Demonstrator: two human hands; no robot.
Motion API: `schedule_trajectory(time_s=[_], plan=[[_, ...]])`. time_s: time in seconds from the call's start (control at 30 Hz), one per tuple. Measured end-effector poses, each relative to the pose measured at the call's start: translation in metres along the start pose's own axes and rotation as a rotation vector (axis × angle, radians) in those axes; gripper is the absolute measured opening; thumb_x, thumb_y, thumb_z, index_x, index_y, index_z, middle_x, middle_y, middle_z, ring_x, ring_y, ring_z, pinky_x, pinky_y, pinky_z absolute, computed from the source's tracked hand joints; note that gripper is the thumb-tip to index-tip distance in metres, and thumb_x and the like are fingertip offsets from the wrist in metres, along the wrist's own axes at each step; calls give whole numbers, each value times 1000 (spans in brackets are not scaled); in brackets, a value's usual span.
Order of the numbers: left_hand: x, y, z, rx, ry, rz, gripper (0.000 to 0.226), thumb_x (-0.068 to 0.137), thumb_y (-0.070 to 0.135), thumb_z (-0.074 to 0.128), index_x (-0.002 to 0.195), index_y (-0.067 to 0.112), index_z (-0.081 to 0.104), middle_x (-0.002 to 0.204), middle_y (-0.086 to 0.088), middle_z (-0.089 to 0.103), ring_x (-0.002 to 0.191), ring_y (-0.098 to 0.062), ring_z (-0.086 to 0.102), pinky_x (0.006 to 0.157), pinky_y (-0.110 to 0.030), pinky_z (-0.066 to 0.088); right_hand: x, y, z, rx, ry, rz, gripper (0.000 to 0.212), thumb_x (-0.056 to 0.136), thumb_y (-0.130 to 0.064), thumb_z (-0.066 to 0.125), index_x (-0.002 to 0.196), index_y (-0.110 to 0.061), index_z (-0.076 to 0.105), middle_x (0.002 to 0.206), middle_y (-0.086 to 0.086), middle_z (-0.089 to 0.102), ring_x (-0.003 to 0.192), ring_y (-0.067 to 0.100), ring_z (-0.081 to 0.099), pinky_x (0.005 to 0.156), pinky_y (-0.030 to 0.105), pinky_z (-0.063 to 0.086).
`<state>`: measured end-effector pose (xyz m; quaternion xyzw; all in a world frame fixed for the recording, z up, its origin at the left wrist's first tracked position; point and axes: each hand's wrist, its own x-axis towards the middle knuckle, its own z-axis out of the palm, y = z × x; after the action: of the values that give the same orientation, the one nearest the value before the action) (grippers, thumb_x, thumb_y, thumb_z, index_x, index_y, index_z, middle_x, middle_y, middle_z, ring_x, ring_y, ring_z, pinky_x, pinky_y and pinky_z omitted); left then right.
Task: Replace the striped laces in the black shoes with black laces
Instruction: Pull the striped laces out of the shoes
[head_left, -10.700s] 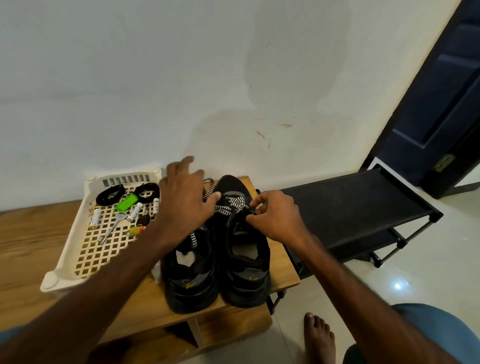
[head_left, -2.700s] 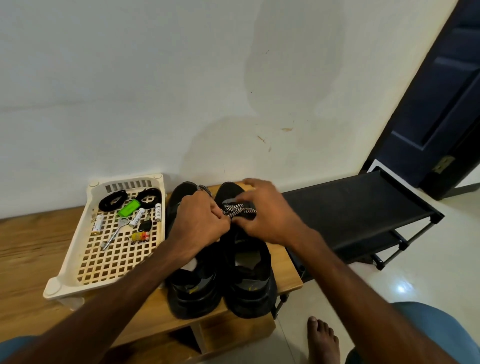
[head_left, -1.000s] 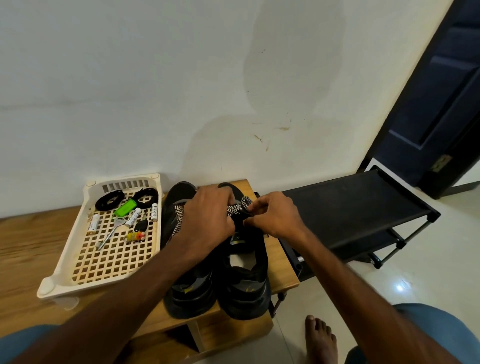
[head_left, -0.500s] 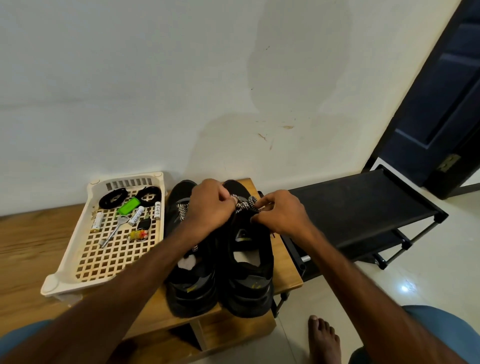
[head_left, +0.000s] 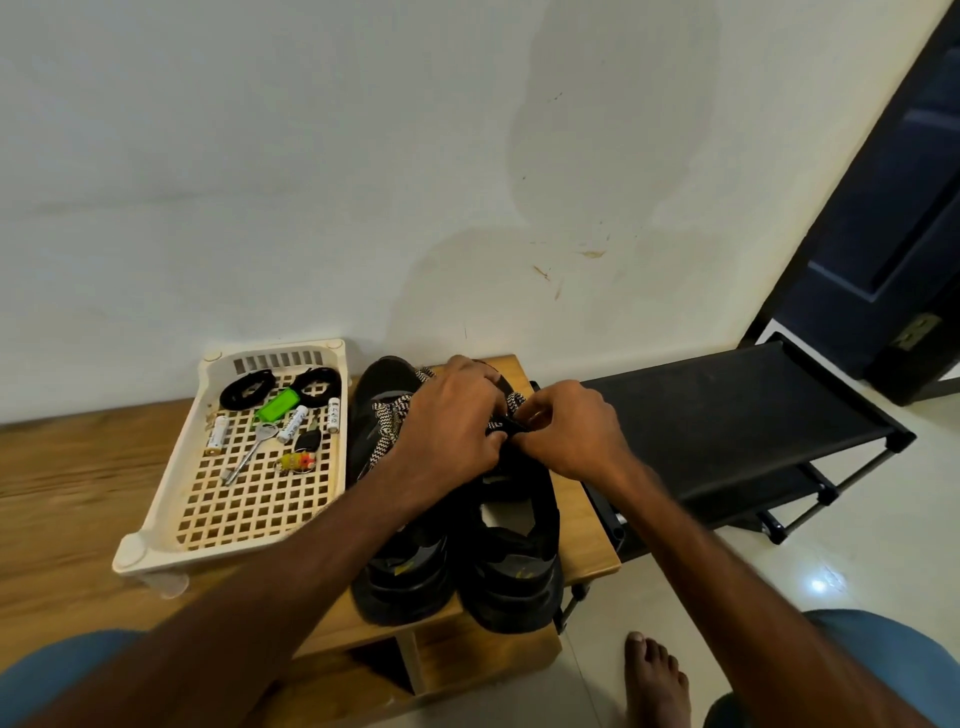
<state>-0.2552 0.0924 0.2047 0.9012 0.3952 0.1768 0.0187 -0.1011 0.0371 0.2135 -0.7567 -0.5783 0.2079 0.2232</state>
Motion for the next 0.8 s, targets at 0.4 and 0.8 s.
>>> schedule_trajectory(time_s=[0.4, 0.8], plan=[[5, -31, -23, -87, 222, -271, 12, 89, 18, 69, 99, 15, 75, 116, 2, 63, 113, -14, 53, 90, -33, 52, -2, 5, -6, -15, 6, 40, 49, 80, -18, 86, 125, -19, 68, 122, 6, 70, 95, 13, 65, 74, 22, 54], [2, 7, 4, 41, -87, -20, 36, 84, 33, 72, 118, 23, 73, 144, 3, 53, 136, -18, 37, 109, -40, 41, -6, -5, 0, -96, 24, 2, 49, 80, -18, 85, 125, -18, 68, 119, 4, 71, 102, 19, 69, 81, 28, 57]])
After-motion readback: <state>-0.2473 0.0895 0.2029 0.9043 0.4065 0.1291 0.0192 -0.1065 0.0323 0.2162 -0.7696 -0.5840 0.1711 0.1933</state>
